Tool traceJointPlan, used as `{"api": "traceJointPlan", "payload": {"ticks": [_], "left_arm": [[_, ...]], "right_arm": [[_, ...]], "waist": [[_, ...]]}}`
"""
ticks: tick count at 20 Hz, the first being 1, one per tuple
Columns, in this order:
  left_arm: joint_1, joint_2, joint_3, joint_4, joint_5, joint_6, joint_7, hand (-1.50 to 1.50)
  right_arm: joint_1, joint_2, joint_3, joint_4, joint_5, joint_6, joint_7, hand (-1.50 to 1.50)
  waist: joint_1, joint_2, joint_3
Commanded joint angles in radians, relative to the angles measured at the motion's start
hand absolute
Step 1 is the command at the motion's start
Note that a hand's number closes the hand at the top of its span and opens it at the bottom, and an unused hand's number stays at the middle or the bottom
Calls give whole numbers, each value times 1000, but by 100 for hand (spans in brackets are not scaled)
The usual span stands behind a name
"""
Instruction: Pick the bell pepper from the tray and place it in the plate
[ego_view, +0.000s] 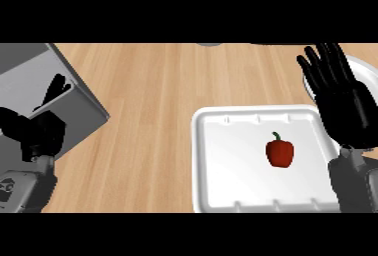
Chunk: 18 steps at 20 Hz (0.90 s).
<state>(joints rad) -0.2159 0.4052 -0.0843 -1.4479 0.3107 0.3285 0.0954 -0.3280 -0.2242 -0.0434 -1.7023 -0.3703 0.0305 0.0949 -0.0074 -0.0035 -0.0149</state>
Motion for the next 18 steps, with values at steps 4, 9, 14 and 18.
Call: {"api": "traceJointPlan", "payload": {"ticks": [4,9,14,18], "left_arm": [[86,-19,-64,26,-87,7,17,0],[83,-16,-60,42,-91,24,34,0],[126,-46,-91,43,-87,10,55,0],[141,-72,-118,38,-108,14,40,0]], "right_arm": [[23,-79,2,-5,-64,104,132,150],[-1,-450,79,-69,444,160,55,150],[237,-151,1,41,357,-89,-104,150],[296,-91,33,61,212,72,-325,-150]], "waist": [[7,3,15],[-46,3,-11],[-39,14,23],[-15,11,21]]}}
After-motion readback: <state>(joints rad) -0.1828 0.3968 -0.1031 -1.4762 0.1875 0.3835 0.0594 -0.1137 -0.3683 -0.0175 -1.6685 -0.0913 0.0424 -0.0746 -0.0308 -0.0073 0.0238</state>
